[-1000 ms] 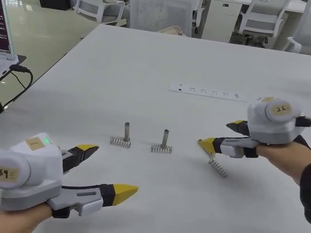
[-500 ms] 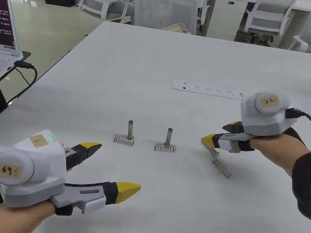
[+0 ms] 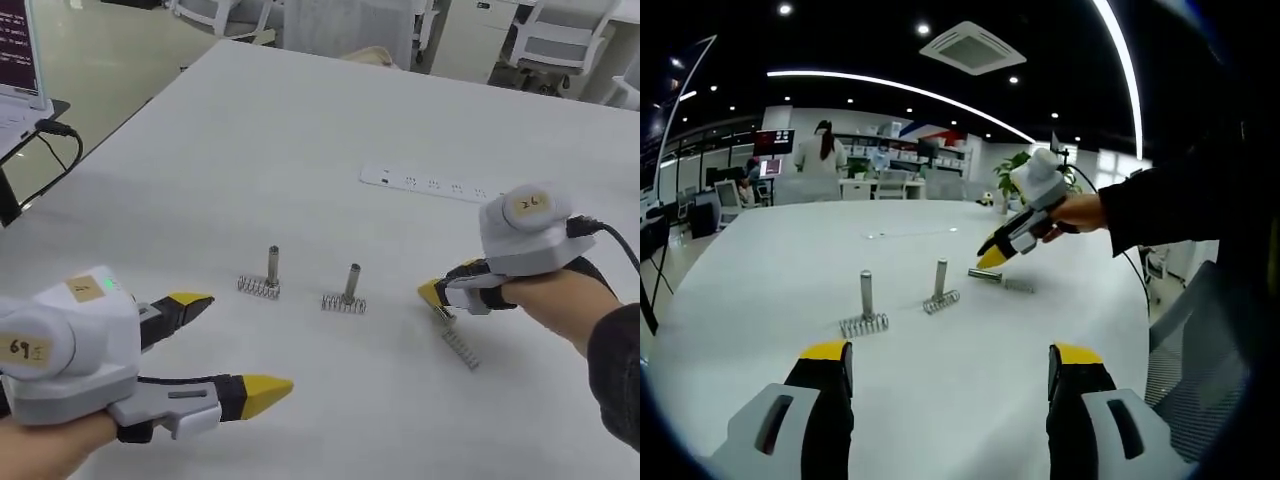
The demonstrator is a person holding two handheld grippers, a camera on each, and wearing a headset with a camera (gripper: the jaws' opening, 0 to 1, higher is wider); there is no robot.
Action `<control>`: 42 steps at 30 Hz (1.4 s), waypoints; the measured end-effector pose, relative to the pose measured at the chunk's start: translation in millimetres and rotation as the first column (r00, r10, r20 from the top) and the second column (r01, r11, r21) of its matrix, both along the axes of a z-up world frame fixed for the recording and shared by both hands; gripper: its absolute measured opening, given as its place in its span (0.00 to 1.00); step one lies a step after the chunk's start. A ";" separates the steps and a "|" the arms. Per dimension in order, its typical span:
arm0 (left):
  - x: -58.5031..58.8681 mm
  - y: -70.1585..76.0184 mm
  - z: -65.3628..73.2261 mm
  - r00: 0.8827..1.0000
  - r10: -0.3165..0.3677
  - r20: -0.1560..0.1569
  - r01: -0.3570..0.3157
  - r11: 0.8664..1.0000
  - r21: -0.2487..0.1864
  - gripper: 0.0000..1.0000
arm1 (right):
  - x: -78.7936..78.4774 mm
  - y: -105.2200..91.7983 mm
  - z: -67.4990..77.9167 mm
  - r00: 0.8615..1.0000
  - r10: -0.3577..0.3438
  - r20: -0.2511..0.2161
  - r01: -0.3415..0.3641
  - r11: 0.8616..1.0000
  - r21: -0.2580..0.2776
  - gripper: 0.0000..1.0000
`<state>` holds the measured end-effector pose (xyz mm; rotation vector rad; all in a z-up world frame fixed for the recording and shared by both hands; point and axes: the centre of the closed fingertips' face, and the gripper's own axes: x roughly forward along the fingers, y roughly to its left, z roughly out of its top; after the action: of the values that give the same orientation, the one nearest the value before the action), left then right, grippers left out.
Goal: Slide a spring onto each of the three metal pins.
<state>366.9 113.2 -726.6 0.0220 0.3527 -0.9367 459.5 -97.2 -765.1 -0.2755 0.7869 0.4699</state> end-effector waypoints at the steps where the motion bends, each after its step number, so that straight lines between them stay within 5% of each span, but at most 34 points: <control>1: 0.0 0.0 -0.2 1.000 0.000 -0.001 0.000 1.000 0.000 0.77 | 0.9 -0.1 -0.6 1.000 0.000 -0.001 0.000 1.000 0.001 0.25; 42: 2.1 2.0 -1.0 1.000 0.010 -0.008 -0.010 1.000 -0.021 0.76 | 6.0 -0.8 -28.2 0.990 -0.032 -0.136 0.022 0.997 -0.077 0.08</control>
<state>369.1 115.2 -727.6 -0.0028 0.3494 -0.9306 465.5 -98.0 -793.3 -0.3046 0.9429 0.4372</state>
